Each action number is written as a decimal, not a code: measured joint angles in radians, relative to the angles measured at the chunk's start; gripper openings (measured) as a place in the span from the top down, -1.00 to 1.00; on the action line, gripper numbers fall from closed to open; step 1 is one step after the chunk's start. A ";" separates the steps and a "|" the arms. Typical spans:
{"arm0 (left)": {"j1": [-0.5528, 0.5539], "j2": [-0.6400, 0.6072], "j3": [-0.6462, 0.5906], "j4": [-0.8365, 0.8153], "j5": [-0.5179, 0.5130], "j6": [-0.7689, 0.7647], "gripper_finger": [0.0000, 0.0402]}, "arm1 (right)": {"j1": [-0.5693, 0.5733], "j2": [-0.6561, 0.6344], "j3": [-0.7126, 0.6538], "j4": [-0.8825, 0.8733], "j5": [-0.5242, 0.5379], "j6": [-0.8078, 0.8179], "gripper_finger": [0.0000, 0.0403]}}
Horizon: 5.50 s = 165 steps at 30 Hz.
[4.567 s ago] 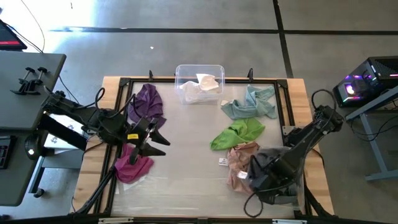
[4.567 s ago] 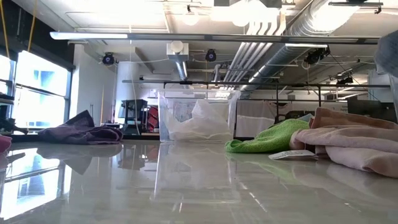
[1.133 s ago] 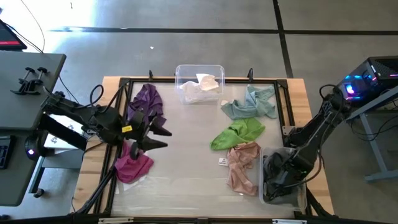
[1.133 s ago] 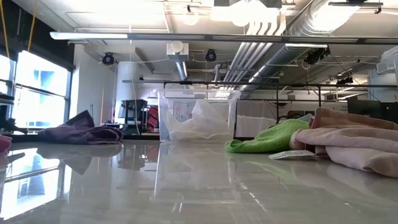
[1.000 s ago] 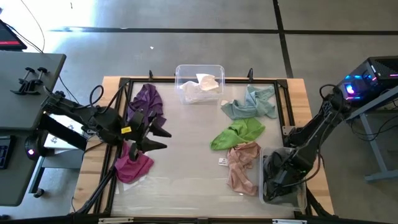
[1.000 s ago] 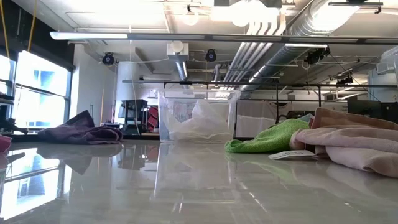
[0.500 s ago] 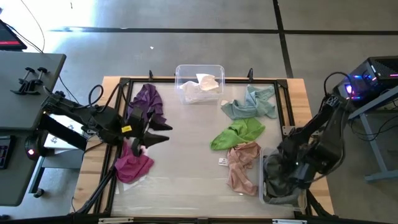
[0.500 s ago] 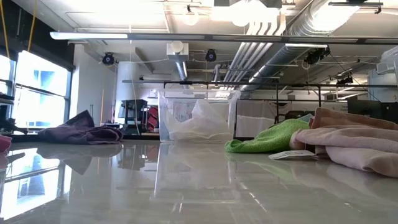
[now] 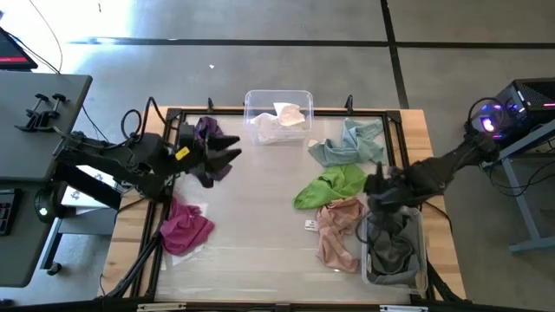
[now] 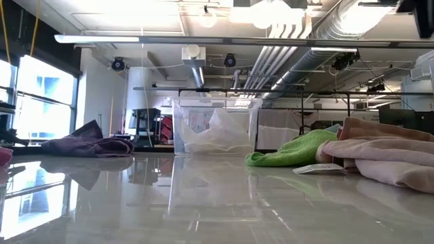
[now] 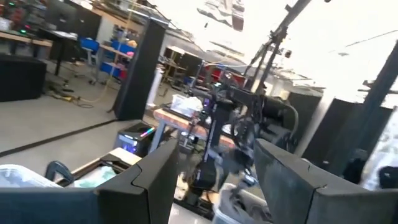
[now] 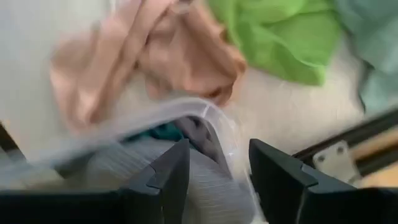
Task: Sort towels by color in basket
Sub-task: Adjust the bottom transparent bin, then put the light brown towel into the top transparent bin
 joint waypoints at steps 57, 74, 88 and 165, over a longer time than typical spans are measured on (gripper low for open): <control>0.038 0.328 0.181 0.086 0.026 0.015 0.03 | -0.037 0.000 -0.170 0.372 -0.153 -0.392 0.22; 0.012 0.328 0.180 -0.060 0.030 -0.027 0.03 | -0.046 0.033 0.014 0.695 0.198 -0.254 0.21; -0.033 0.327 0.180 -0.297 0.155 -0.298 0.03 | -0.131 0.448 0.044 0.725 -0.052 -0.231 0.05; 0.122 0.566 0.301 -0.062 0.538 0.244 -0.27 | -0.362 0.045 -0.011 1.390 0.037 -0.635 0.99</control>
